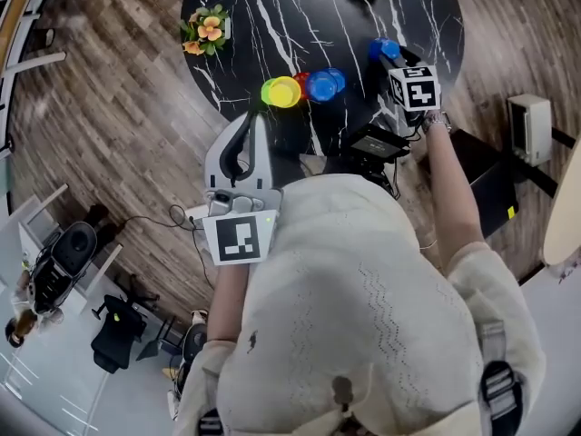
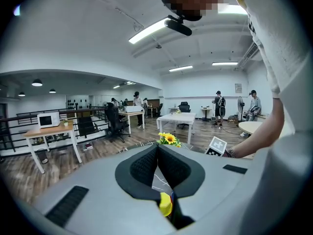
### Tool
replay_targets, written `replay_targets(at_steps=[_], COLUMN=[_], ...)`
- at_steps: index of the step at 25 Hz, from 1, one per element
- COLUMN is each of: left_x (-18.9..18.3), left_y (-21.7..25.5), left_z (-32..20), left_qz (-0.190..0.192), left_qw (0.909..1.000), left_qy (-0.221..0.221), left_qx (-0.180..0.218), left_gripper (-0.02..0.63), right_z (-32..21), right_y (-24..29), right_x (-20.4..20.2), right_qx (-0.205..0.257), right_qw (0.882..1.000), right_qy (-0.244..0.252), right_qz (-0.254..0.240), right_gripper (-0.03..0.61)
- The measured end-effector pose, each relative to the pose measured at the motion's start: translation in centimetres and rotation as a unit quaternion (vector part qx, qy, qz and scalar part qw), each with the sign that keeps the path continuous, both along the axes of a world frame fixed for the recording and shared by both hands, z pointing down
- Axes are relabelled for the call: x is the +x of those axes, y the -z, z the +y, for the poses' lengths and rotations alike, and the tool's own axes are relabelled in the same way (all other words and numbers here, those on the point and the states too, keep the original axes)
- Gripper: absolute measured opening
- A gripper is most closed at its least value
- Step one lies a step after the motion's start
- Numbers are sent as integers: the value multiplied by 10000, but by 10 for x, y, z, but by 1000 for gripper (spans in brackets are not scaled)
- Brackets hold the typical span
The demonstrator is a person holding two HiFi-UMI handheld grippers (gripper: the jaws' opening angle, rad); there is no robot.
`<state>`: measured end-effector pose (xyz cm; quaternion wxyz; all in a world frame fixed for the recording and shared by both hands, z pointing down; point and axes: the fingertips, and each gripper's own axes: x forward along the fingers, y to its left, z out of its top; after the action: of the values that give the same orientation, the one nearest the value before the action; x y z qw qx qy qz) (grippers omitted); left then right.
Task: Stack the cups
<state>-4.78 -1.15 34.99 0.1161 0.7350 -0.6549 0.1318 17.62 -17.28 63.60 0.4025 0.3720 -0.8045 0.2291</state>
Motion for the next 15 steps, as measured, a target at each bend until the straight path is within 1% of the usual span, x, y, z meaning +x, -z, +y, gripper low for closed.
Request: replay_targets(at_steps=[11, 15], left_x=[6, 6], left_y=[2, 8], left_z=[4, 5], left_qz=[54, 56], left_qw=[9998, 9994], left_qy=[-175, -261], left_qx=[118, 214], left_gripper=[21, 21], right_z=[-1, 3], right_y=[37, 58], right_x=[10, 12], right_qx=[232, 356], right_qw=[9992, 9982], right_qy=[-191, -290], right_qz=[-249, -376], right_gripper=[216, 216])
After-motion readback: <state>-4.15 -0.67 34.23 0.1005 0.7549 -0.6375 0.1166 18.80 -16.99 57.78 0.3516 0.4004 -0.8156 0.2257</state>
